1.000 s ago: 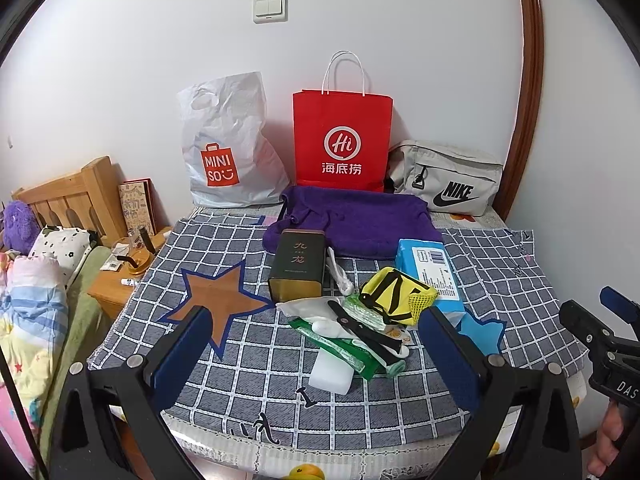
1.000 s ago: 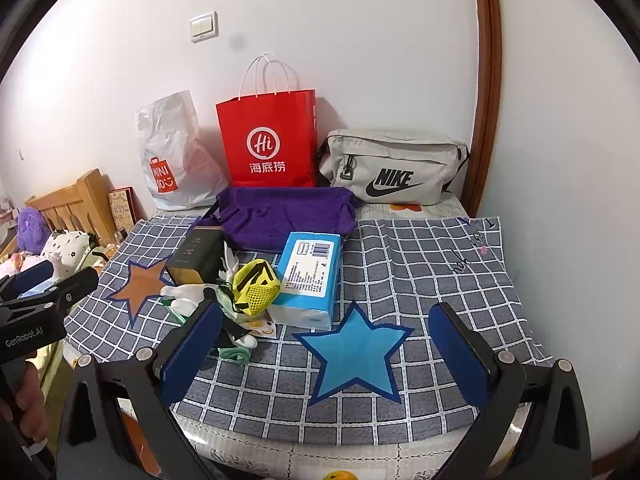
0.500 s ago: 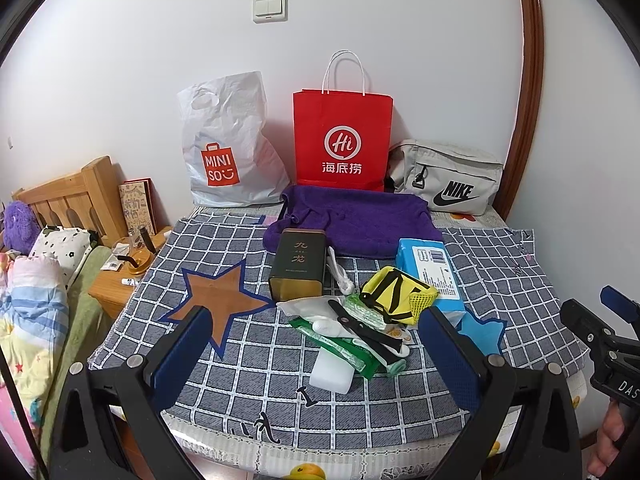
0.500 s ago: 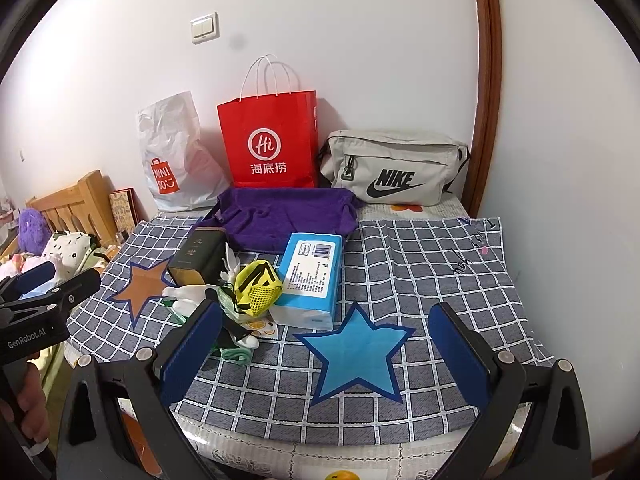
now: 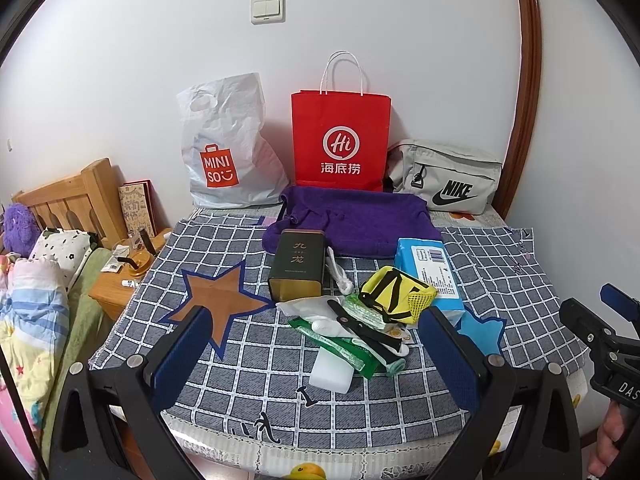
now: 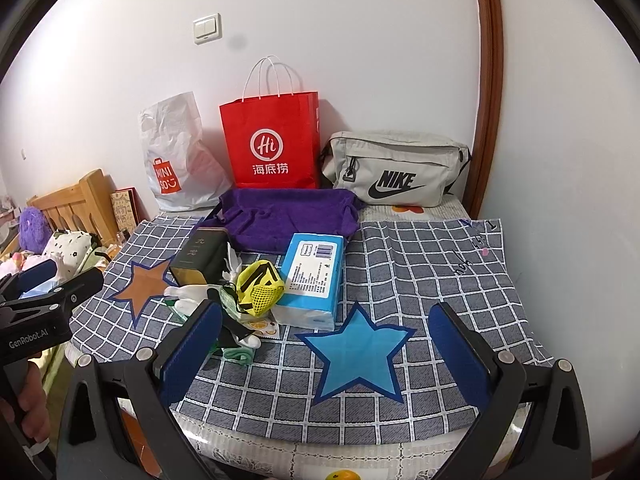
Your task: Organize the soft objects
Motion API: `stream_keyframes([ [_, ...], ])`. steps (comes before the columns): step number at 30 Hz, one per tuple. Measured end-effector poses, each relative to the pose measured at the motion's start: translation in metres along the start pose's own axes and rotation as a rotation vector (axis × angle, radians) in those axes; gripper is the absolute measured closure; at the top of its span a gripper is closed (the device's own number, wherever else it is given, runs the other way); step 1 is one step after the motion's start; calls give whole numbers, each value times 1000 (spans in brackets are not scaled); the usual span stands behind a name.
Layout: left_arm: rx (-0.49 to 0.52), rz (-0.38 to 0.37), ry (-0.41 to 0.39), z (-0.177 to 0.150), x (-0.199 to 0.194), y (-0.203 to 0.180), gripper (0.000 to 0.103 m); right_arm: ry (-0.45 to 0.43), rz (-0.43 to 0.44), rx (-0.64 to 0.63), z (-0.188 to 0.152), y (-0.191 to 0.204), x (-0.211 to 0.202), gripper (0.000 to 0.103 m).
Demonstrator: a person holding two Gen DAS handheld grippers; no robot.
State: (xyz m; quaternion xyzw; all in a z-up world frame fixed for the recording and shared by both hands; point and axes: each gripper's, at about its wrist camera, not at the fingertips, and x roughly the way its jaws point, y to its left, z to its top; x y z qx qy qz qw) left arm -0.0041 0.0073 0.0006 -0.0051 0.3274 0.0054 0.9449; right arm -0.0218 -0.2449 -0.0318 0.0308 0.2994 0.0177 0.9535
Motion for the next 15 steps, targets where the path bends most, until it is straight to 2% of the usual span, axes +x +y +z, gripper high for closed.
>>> stream_keyframes([
  [15, 14, -5, -7, -1, 0, -2, 0, -6, 5, 0, -1, 1, -2, 1],
])
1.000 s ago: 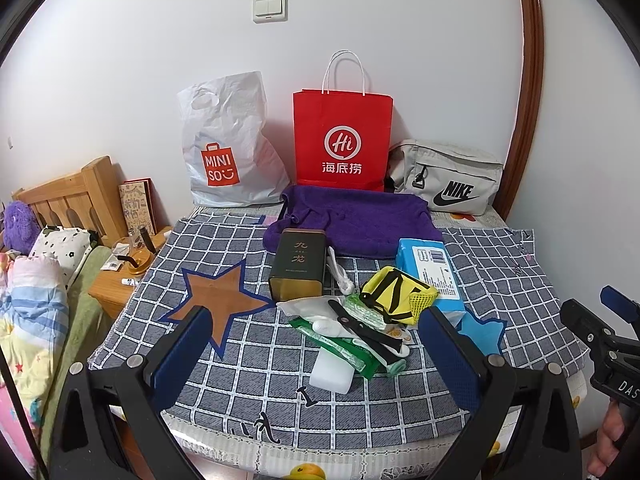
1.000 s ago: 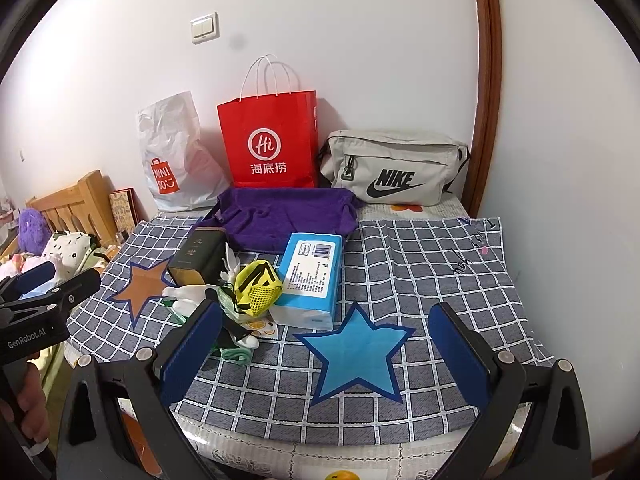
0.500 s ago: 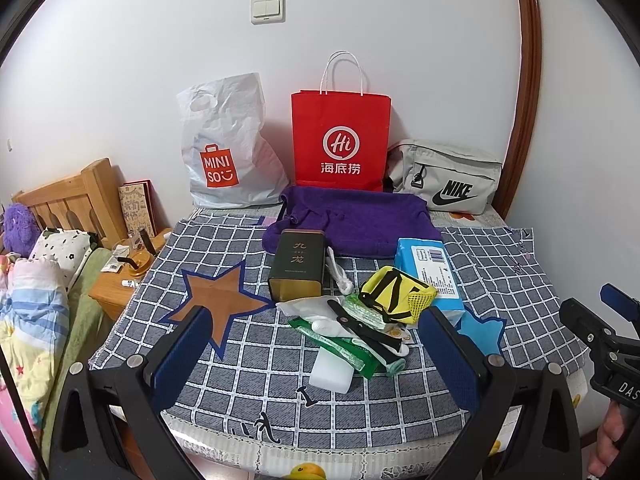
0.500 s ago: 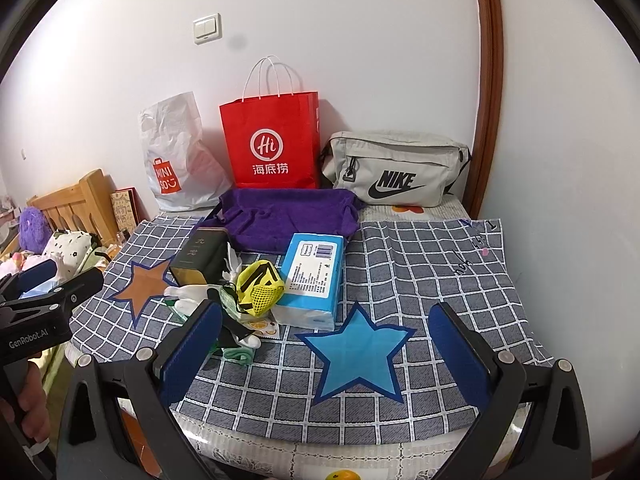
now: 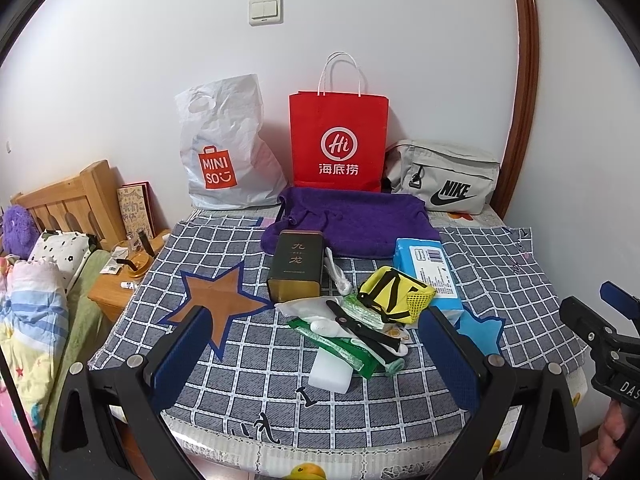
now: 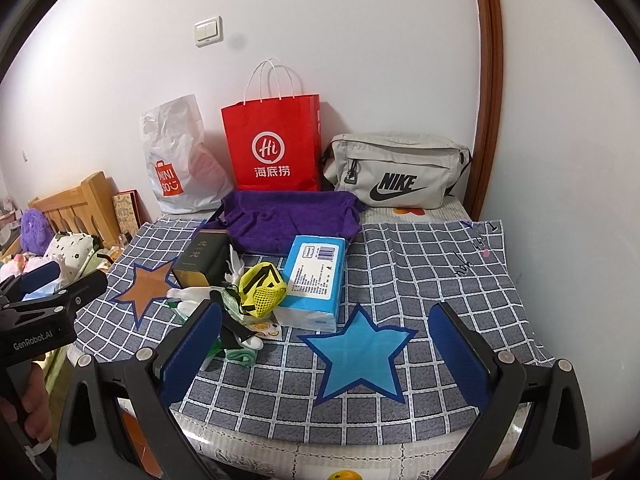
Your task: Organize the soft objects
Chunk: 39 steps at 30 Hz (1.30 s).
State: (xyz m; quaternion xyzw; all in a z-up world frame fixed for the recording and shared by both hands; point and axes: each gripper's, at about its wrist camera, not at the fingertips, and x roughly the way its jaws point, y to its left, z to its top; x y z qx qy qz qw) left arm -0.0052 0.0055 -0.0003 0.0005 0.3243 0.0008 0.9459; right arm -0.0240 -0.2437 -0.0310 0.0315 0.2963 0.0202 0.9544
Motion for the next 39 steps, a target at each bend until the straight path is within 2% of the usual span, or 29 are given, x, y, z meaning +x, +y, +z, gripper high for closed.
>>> stream_keyframes([
  [12, 5, -9, -21, 1, -4, -3, 0, -8, 7, 9, 0, -4, -3, 1],
  [22, 15, 1, -7, 0, 6, -1, 0, -23, 32, 0, -1, -1, -1, 1],
  [31, 9, 32, 84, -15, 54, 13, 0, 31, 51, -16, -10, 1, 43, 1],
  [39, -61, 61, 188, -31, 107, 45, 0, 93, 123, -123, -12, 23, 105, 1],
])
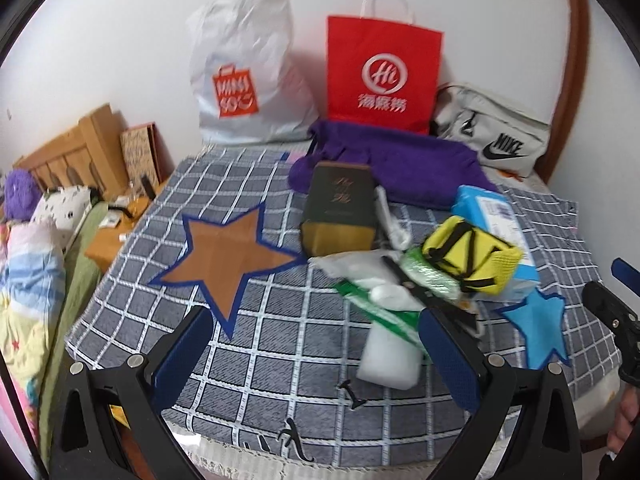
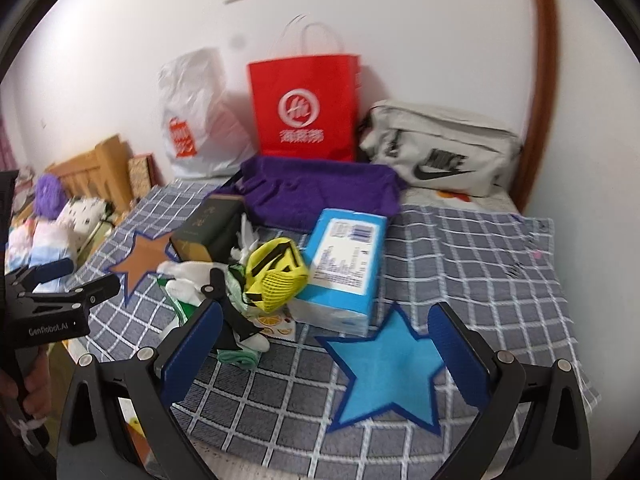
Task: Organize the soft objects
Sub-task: 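Move the right gripper to the yellow mesh pouch and close on it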
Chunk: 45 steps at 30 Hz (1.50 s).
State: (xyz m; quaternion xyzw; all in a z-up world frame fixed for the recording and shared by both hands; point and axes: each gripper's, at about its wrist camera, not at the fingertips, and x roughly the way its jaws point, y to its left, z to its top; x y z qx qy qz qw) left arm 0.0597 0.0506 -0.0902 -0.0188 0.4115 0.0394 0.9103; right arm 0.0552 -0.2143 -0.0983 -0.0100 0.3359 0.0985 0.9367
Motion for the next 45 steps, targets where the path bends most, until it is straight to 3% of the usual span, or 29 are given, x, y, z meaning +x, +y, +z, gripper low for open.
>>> stream_keyframes([
  [5, -34, 0, 45, -2, 25, 15, 0, 40, 51, -90, 11, 13, 46, 1],
  [12, -50, -21, 93, -4, 54, 23, 0, 131, 14, -217, 24, 35, 101, 1],
  [23, -60, -60, 120, 3, 77, 30, 0, 266, -69, -340, 17, 65, 159, 3],
  [27, -64, -72, 122, 4, 80, 34, 0, 255, -64, -327, 18, 60, 157, 20],
  [28, -65, -73, 122, 5, 81, 34, 0, 251, -62, -323, 19, 59, 156, 29],
  [30, -68, -82, 126, 5, 83, 34, 0, 251, -28, -282, 23, 52, 153, 34],
  [32, -70, -87, 128, 5, 84, 34, 0, 245, 10, -247, 26, 48, 148, 46],
  [37, -65, -90, 127, 5, 82, 31, 0, 228, 62, -220, 24, 42, 141, 54],
  [45, -72, -82, 117, 5, 74, 31, 0, 172, 185, -123, 24, 29, 119, 85],
])
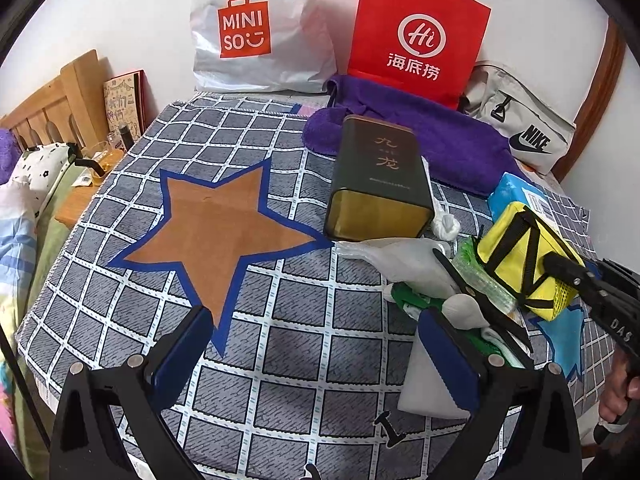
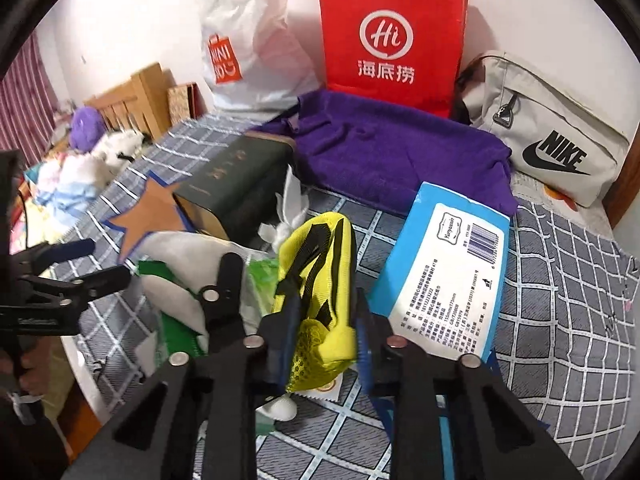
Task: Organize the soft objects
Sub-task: 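Move the right gripper to the yellow mesh pouch and close on it, then lift the yellow pouch with the right gripper while the left gripper grasps the green wet-wipe packet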
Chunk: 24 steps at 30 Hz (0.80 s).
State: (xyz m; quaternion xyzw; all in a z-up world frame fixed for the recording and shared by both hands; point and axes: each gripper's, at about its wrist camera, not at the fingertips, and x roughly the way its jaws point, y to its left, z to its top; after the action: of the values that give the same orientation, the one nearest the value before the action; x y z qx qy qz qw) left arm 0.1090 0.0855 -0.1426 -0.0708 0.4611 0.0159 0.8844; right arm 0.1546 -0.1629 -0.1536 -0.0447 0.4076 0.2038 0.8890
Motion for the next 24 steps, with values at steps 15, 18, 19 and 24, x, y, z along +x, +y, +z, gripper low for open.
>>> stream_keyframes([
  [15, 90, -31, 4, -15, -13, -30, 0, -87, 87, 93, -48, -25, -75, 88],
  [18, 135, -42, 26, -26, -8, -40, 0, -60, 84, 117, -68, -32, -78, 88],
  [19, 151, -38, 32, -29, -6, -44, 0, -45, 76, 120, -74, -34, -76, 88],
  [24, 229, -61, 63, -46, 0, -60, 0, 15, 50, 177, -105, -52, -62, 88],
])
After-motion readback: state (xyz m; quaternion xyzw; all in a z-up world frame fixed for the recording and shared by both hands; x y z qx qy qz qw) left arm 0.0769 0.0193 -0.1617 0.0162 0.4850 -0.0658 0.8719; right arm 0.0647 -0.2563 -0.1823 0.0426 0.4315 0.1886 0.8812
